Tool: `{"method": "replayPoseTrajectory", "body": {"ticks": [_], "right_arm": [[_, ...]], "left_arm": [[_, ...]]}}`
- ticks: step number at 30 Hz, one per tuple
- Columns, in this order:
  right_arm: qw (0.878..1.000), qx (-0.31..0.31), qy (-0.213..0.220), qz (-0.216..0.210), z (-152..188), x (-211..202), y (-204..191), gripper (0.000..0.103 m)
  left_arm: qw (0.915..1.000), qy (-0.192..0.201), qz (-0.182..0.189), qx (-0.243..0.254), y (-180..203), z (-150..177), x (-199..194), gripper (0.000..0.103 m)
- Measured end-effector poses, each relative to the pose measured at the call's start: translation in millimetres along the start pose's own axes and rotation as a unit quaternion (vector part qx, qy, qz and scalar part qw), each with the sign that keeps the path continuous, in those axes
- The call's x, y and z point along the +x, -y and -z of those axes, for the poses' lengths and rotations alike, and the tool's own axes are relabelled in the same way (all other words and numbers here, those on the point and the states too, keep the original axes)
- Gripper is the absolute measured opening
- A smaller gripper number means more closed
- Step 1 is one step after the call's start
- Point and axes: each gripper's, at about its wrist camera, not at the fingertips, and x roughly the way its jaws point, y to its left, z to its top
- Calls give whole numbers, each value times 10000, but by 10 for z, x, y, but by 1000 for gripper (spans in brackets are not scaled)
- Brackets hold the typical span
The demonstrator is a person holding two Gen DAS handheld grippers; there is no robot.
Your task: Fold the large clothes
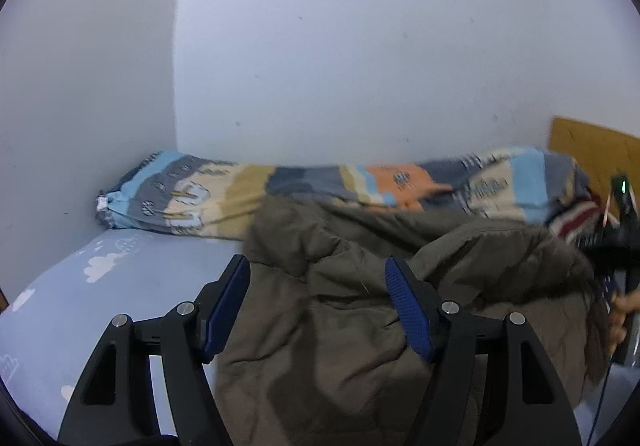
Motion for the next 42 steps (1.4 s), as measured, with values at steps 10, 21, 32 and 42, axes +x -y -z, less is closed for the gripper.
{"method": "replayPoseTrajectory", "body": {"ticks": [10,21,32,42], "right_arm": [[9986,373,-348,127,-93,568,158,24],[9941,431,-704,-710,-249,274,177,52],[9922,228,-309,-1183,-277,-199,196,59],[9959,-818,240,-291,-141,-366,176,67]], "left_arm": [[9908,-1120,563,501,315,393,745,70],[9858,-1460,365,740,451,628,1461,70],[9852,-1525,369,685,412,686,1554,70],[9835,-1645,361,659,411,731,1680,70]]}}
